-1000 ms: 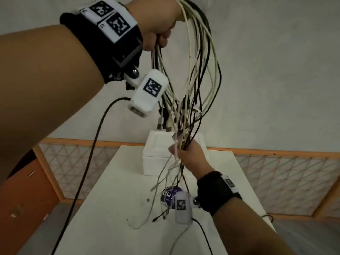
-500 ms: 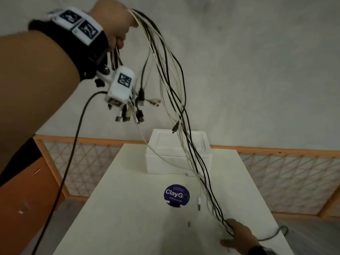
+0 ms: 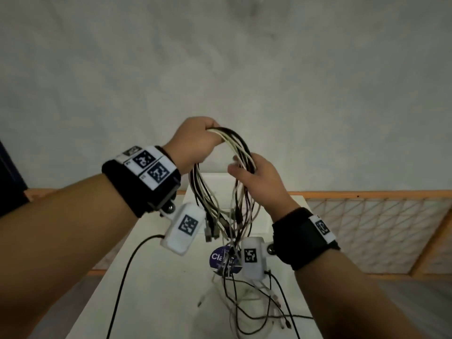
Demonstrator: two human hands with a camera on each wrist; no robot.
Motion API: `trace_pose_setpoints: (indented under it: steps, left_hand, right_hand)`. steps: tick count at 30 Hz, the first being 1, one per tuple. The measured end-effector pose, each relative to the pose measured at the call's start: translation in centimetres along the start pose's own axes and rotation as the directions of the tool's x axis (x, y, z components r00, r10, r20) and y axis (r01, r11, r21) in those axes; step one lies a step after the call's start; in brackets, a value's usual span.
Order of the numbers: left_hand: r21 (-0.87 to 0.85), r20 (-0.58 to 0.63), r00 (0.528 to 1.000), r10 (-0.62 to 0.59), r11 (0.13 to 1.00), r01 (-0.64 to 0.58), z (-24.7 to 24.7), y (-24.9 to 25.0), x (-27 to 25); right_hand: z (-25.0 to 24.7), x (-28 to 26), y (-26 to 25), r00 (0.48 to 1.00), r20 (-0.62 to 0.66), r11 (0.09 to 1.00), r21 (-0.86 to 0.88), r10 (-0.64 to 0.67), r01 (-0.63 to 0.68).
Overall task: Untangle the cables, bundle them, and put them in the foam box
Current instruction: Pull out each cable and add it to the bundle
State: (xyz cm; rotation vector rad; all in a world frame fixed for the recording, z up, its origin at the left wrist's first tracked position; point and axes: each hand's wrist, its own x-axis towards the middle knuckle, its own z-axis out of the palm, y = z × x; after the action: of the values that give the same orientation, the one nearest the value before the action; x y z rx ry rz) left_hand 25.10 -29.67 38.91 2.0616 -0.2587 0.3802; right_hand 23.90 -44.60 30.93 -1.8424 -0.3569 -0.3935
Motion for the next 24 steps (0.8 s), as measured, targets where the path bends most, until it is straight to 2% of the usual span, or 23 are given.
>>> trace_pose_setpoints:
  steps: [5, 8, 10, 11, 13, 14, 15, 16, 17, 19, 21, 24]
  left_hand:
    - [0.059, 0.103, 0.989, -0.104, 0.993, 0.098, -1.0, -4.8, -1.5]
    - [0.213, 0.307, 0.935, -0.175, 0.971, 0.111, -2.3, -7.3, -1.8]
    - [0.486, 0.393, 0.883, -0.255, 0.873, 0.036, -3.3, -7.8, -1.7]
    - [0.608, 0.387, 0.884, -0.262, 0.793, -0.031, -3.5, -7.6, -1.7]
    - [0.767, 0.363, 0.921, -0.145, 0.608, -0.207, -2.8, -6.8, -2.3]
    - [0.789, 0.381, 0.923, -0.050, 0.538, -0.297, -2.0, -6.5, -2.6]
    - [0.770, 0.433, 0.901, 0.025, 0.510, -0.384, -1.0, -6.2, -2.9]
    - [0.714, 0.487, 0.871, 0.055, 0.549, -0.434, 0.0, -6.1, -3.3]
    - [0.640, 0.519, 0.853, 0.059, 0.635, -0.433, 0.9, -6.1, -3.7]
    - [0.524, 0.521, 0.853, 0.037, 0.775, -0.354, 1.7, -6.6, -4.0]
    - [0.520, 0.524, 0.852, 0.005, 0.790, -0.325, 1.9, -6.9, -4.0]
    - [0.557, 0.575, 0.817, -0.051, 0.756, -0.344, 2.6, -6.9, -4.2]
  right_hand:
    - [0.8, -0.1, 2.0, 0.993, 0.106, 0.998, 0.031, 0.059, -0.062]
    - [1.5, -0.1, 1.9, 0.993, 0.119, 0.978, -0.206, 0.002, 0.022]
    - [1.8, 0.1, 2.1, 0.988, 0.149, 0.936, -0.342, -0.029, 0.079]
    - [2.0, 0.2, 2.2, 0.986, 0.164, 0.918, -0.385, -0.032, 0.094]
    - [2.7, 0.0, 2.3, 0.980, 0.195, 0.878, -0.461, -0.043, 0.130]
    - [3.1, -0.2, 2.1, 0.974, 0.219, 0.858, -0.488, -0.054, 0.157]
    - [3.6, -0.3, 1.9, 0.967, 0.247, 0.845, -0.501, -0.067, 0.186]
    - [4.0, -0.5, 1.6, 0.959, 0.275, 0.841, -0.501, -0.068, 0.203]
    - [4.3, -0.7, 1.3, 0.953, 0.296, 0.844, -0.493, -0.064, 0.210]
    - [4.1, -0.9, 1.1, 0.951, 0.306, 0.879, -0.443, -0.036, 0.176]
    - [3.5, -1.3, 1.5, 0.951, 0.311, 0.938, -0.329, -0.002, 0.110]
    - [2.8, -2.7, 2.6, 0.948, 0.317, 0.971, -0.236, 0.038, 0.040]
